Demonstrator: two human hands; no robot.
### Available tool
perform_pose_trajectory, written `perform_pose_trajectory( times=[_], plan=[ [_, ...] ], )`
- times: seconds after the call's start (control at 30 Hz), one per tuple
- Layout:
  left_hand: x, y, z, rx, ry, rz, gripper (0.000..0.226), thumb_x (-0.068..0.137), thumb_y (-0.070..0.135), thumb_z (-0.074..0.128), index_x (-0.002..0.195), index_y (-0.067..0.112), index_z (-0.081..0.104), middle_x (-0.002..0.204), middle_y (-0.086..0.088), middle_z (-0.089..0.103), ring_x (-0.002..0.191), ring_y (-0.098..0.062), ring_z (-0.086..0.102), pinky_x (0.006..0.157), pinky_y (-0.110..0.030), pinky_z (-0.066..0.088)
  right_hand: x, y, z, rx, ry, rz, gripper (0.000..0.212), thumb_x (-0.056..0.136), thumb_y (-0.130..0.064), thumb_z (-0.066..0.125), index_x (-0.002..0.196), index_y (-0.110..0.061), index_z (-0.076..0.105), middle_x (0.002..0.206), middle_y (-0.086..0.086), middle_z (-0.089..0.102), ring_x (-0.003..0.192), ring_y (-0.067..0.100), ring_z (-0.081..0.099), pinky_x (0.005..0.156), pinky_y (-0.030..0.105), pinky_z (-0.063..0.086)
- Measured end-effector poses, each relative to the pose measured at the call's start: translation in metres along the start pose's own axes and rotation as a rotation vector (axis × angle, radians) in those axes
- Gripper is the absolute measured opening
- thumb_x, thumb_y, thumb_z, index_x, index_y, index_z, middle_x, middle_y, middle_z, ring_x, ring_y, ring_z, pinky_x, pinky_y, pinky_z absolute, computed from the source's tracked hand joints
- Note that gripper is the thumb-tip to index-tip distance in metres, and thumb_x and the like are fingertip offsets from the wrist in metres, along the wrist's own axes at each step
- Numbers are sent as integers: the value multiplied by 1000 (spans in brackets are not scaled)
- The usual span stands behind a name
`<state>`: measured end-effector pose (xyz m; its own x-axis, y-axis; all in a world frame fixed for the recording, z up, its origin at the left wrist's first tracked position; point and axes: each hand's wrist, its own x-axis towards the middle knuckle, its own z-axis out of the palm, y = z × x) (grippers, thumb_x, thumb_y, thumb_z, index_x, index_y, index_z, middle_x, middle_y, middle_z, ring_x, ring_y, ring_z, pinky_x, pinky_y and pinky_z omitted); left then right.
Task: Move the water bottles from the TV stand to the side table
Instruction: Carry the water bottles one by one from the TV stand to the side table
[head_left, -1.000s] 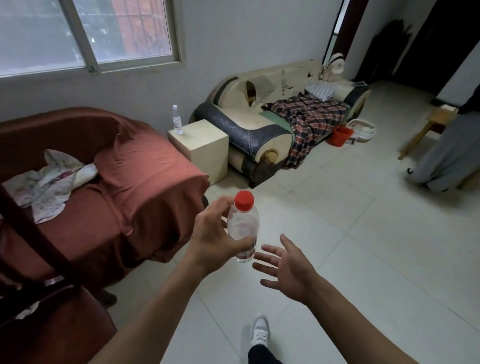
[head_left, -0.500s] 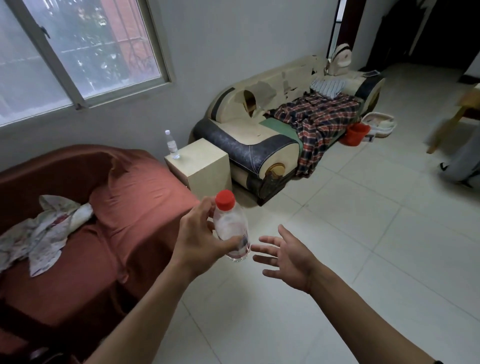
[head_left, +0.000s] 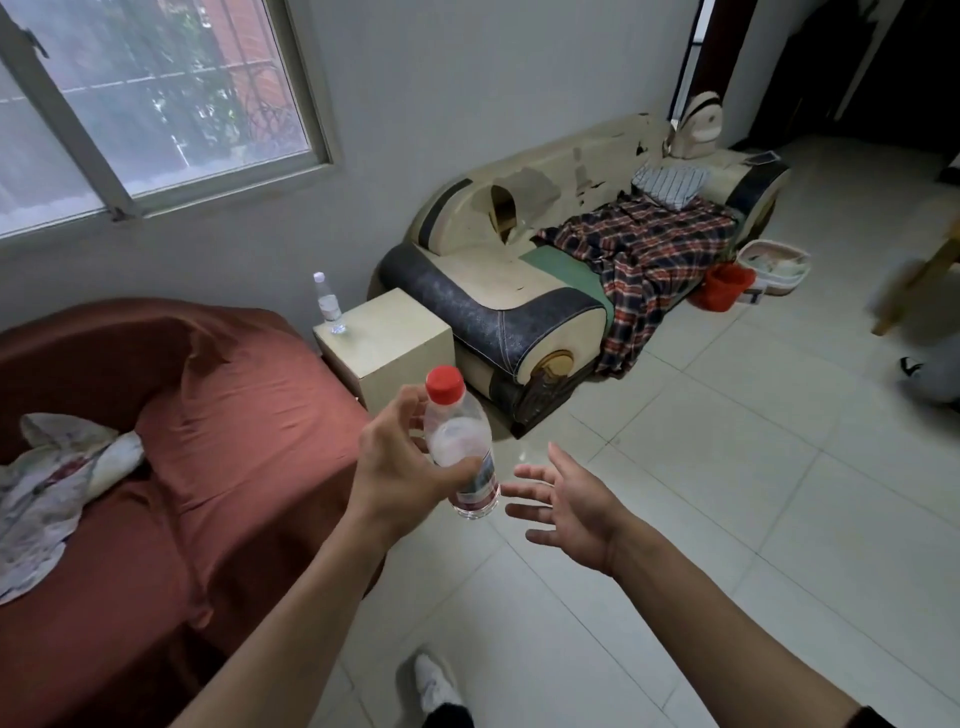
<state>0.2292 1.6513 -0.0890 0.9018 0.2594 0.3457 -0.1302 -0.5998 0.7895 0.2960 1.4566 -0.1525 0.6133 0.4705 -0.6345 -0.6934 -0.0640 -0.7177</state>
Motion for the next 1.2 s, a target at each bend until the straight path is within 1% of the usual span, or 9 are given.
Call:
perform_pose_trajectory(
  times=[0.13, 0.2, 0.33, 0.53, 0.67, 0.77, 0.97, 1.1, 1.2],
  plan=[
    [56, -38, 4, -32, -5, -34, 65, 54, 38, 89, 111, 34, 57, 102, 14, 69, 90, -9, 68, 75, -33, 61, 50, -38, 10, -75, 35, -7, 63, 98, -64, 23, 132, -18, 51, 123, 3, 67, 119, 26, 56, 110, 51, 32],
    [88, -55, 4, -34, 10, -39, 63, 52, 43, 87, 108, 34, 58, 98, 13, 69, 87, -9, 68, 75, -38, 61, 73, -60, 15, -85, 57, -11, 63, 98, -64, 22, 131, -19, 52, 122, 3, 67, 119, 26, 56, 109, 50, 32],
    [144, -81, 7, -34, 26, -17, 62, 55, 35, 89, 108, 28, 58, 98, 10, 68, 86, -9, 66, 74, -36, 60, 121, -103, 28, -128, 105, -8, 63, 98, -63, 23, 132, -19, 51, 124, 4, 66, 120, 27, 55, 107, 50, 33],
    [209, -123, 10, -24, 24, -34, 65, 56, 37, 88, 113, 28, 58, 101, 8, 67, 88, -12, 66, 76, -38, 58, 188, -143, 46, -115, 131, 12, 62, 98, -62, 23, 131, -19, 53, 126, 2, 63, 119, 27, 56, 105, 49, 33],
    [245, -148, 13, -31, 57, -110, 61, 55, 35, 87, 108, 33, 58, 97, 11, 68, 86, -11, 67, 75, -38, 58, 233, -164, 46, -100, 111, 45, 59, 98, -63, 25, 125, -20, 55, 124, 0, 66, 123, 29, 55, 108, 48, 32],
    [273, -163, 18, -21, 72, -150, 60, 56, 34, 87, 108, 29, 59, 97, 10, 69, 85, -10, 67, 75, -38, 58, 268, -185, 43, -96, 78, 90, 59, 97, -64, 24, 123, -21, 55, 122, 0, 66, 125, 28, 54, 106, 45, 32],
    [348, -182, 41, 51, 98, -185, 57, 56, 31, 86, 106, 28, 60, 95, 11, 68, 86, -9, 66, 73, -38, 59, 345, -237, 24, -109, -11, 115, 59, 97, -64, 25, 123, -21, 54, 124, 1, 65, 119, 27, 56, 110, 53, 27],
    [407, -182, 57, 74, 121, -212, 56, 56, 25, 86, 105, 25, 60, 96, 10, 67, 89, -9, 65, 73, -35, 57, 388, -288, 10, -109, -41, 113, 60, 96, -65, 26, 122, -20, 55, 120, 0, 67, 103, 23, 58, 95, 45, 34],
    [446, -181, 66, 81, 145, -217, 60, 55, 25, 86, 109, 25, 60, 99, 11, 67, 90, -8, 65, 73, -33, 57, 415, -325, -1, -126, -68, 101, 60, 96, -66, 26, 121, -21, 56, 122, 0, 67, 110, 24, 58, 99, 46, 34]
  ],
)
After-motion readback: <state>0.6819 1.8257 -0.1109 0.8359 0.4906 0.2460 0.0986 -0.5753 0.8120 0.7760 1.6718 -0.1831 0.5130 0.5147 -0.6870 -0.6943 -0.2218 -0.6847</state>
